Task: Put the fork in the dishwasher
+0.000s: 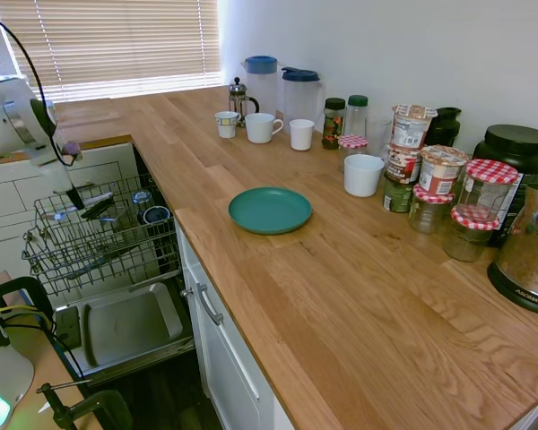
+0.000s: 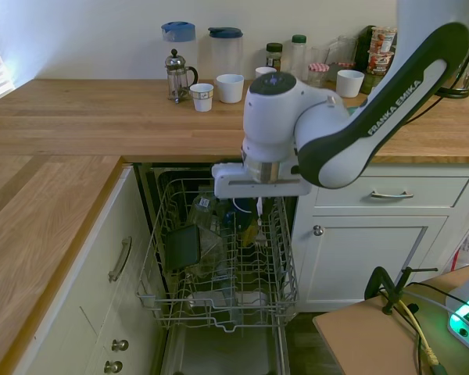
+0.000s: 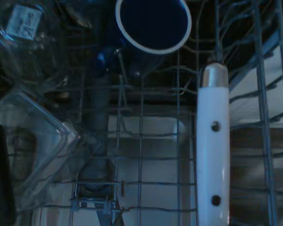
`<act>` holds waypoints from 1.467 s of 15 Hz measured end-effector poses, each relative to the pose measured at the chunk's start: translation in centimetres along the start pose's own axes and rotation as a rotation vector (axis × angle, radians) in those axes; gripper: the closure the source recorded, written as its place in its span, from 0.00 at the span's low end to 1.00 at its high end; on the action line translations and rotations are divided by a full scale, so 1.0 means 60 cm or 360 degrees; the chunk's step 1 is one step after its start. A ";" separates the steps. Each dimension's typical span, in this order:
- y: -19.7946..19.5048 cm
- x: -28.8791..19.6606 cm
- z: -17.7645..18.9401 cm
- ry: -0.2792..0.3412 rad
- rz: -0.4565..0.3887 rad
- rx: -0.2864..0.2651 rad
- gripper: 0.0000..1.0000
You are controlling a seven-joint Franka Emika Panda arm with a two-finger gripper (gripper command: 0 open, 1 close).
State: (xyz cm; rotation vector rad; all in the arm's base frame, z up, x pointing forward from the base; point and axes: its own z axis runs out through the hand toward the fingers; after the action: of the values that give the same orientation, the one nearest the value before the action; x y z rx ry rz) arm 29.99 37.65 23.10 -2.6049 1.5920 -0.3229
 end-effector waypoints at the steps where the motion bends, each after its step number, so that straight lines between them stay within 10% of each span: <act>1: 0.006 0.000 0.027 -0.0010 0.0014 -0.0006 1.00; 15: -0.010 0.021 0.213 -0.0059 0.0072 -0.0102 1.00; 16: -0.009 0.022 0.221 -0.0061 0.0073 -0.0109 0.00; 22: -0.010 0.016 0.227 -0.0083 0.0064 -0.0104 0.00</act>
State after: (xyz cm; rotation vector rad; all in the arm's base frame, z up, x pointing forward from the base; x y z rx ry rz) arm 33.90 36.42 10.08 -2.6015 1.6629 -0.2015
